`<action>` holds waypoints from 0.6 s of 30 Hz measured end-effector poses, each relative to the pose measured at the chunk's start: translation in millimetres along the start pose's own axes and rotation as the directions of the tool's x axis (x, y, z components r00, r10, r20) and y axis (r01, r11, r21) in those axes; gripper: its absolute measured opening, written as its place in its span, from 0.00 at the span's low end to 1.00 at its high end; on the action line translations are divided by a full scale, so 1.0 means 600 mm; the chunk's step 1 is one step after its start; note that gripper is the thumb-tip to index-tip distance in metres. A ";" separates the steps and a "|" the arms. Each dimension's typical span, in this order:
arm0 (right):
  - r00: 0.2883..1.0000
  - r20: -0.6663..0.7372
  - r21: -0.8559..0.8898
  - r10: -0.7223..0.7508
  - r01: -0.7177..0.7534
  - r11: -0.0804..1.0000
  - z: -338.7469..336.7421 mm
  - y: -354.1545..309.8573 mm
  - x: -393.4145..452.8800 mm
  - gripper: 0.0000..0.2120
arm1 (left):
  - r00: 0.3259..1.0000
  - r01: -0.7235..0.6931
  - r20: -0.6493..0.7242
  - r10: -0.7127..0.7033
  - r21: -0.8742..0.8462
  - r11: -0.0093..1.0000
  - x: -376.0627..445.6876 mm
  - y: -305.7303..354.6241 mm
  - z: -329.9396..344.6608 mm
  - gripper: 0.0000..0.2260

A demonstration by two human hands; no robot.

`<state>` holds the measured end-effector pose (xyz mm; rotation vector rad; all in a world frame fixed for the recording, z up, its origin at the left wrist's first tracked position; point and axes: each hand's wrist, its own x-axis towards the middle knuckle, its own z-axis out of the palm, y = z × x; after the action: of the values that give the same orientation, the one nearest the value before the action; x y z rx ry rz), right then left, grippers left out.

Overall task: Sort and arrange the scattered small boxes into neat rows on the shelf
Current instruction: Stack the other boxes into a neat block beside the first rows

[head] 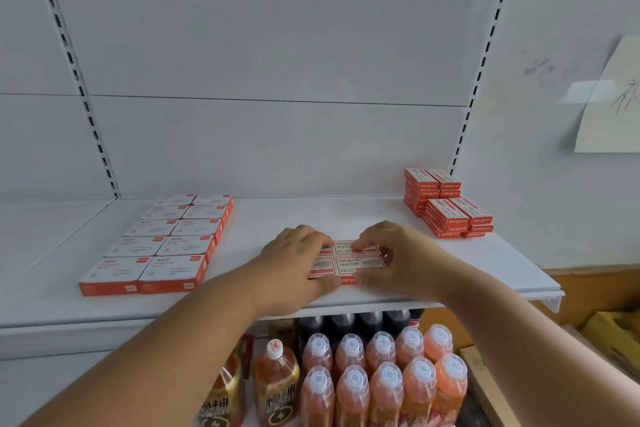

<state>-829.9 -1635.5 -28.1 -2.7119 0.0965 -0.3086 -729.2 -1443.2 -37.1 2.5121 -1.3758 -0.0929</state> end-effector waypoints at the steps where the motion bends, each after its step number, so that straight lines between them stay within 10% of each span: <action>1: 1.000 0.000 0.007 -0.009 0.009 1.000 0.002 -0.001 0.000 0.21 | 1.000 0.000 0.002 0.000 0.002 1.000 0.001 0.000 0.000 0.29; 18: 0.998 0.025 0.003 0.050 -0.050 0.999 -0.010 0.001 0.002 0.20 | 1.000 -0.005 -0.001 0.005 0.040 0.999 0.001 0.003 0.002 0.29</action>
<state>-830.1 -1638.5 -22.9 -2.7038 0.1559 -0.2596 -730.6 -1444.6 -38.1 2.5405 -1.3975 -0.0640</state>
